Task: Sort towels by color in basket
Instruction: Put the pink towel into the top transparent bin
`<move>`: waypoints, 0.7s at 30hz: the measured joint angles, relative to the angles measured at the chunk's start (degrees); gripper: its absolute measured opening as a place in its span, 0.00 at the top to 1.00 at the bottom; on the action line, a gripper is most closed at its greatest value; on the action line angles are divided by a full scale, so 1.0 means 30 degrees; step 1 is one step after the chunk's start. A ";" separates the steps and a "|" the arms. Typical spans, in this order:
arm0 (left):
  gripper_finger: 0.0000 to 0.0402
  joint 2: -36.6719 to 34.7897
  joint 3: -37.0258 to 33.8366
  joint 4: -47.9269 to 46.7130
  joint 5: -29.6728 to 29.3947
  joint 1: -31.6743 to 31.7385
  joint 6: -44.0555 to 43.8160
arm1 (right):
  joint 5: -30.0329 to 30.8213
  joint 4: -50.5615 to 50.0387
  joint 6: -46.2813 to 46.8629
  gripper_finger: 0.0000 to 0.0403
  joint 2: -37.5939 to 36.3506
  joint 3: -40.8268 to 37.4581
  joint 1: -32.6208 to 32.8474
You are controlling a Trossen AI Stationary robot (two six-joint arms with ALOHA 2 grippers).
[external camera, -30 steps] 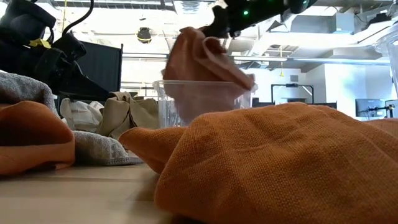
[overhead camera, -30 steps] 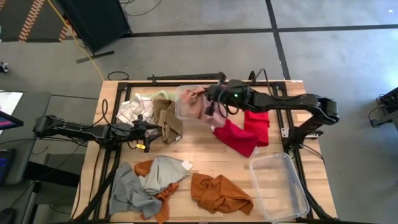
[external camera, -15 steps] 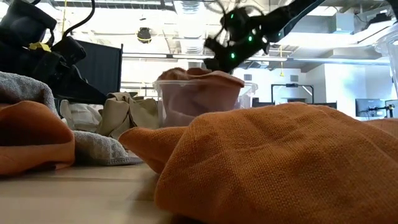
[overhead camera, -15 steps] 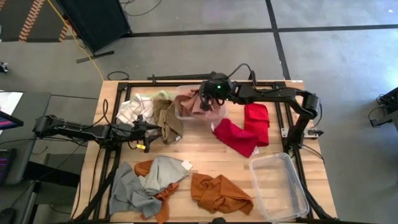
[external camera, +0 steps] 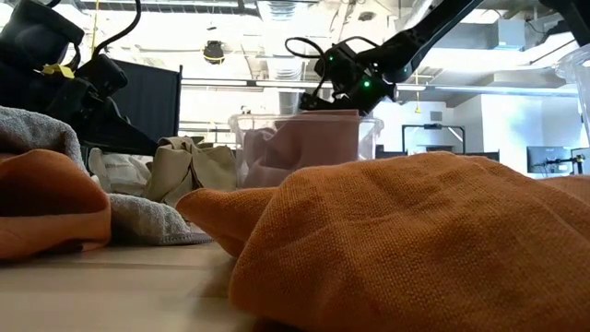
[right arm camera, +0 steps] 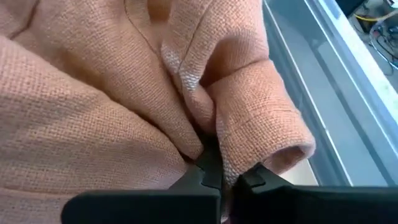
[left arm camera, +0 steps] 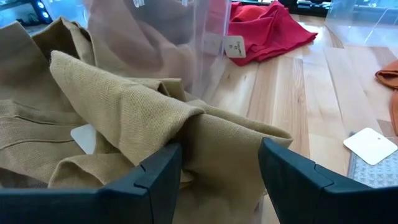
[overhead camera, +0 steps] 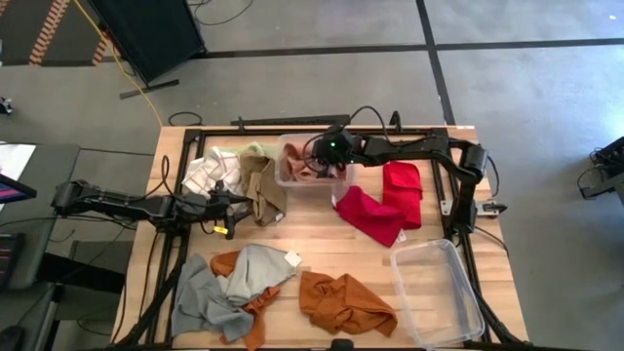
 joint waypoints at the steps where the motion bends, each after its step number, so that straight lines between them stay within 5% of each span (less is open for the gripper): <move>1: 0.49 -0.0002 0.0000 0.0007 0.0000 0.0007 0.0000 | 0.0000 -0.0096 0.0157 0.92 0.0001 0.0000 -0.0007; 21: 0.49 -0.0002 0.0000 0.0015 0.0000 0.0000 -0.0046 | -0.0136 -0.0525 0.0494 0.67 -0.4270 -0.0102 0.1131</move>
